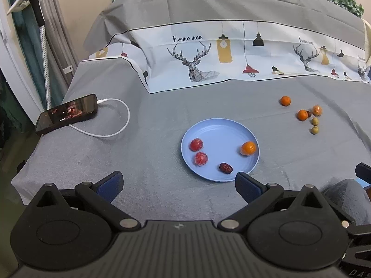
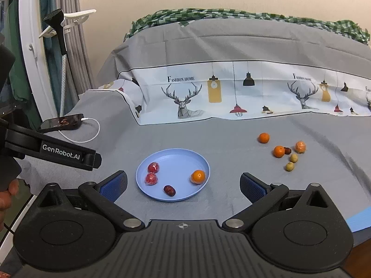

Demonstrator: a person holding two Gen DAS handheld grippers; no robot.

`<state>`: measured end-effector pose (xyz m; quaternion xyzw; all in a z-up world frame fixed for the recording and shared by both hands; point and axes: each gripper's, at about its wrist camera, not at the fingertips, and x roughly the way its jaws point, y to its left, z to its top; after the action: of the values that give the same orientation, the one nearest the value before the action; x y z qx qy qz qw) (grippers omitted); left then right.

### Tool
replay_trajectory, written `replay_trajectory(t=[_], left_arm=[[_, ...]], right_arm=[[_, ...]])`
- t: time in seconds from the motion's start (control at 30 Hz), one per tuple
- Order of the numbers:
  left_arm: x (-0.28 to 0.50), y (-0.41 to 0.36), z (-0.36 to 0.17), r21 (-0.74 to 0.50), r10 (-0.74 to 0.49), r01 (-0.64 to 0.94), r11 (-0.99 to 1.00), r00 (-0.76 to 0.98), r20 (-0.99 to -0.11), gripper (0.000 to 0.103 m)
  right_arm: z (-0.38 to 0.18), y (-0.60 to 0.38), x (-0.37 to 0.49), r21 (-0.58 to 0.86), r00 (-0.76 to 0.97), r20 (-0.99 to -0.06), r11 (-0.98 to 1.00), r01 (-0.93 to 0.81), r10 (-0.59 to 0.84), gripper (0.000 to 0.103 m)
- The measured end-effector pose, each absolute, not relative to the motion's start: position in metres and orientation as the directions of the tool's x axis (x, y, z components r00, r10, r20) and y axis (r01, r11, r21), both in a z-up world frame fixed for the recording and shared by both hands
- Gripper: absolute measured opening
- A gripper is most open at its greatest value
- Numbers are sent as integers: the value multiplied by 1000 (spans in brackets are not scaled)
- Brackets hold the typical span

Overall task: Organize fruits
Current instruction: 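Lift both open tools away from the plate, then grasp a tangerine with the left tool while the right tool grasps a yellow fruit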

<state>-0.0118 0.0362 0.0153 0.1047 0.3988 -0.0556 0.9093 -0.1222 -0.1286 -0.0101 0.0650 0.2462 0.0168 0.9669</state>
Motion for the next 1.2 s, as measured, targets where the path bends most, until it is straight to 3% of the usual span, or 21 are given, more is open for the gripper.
replay_trajectory(t=[0.67,1.2], left_arm=[[29,-3,6,162,-8,209,964,636,-771,102],[61,-48,-4,158,-28,253,954,603,-797,103]], right_arm=[[-25,-157,-95,192,857,-509,981,16,85,102],[-39,-211,-67,198,865,-500,968,151,-33,102]])
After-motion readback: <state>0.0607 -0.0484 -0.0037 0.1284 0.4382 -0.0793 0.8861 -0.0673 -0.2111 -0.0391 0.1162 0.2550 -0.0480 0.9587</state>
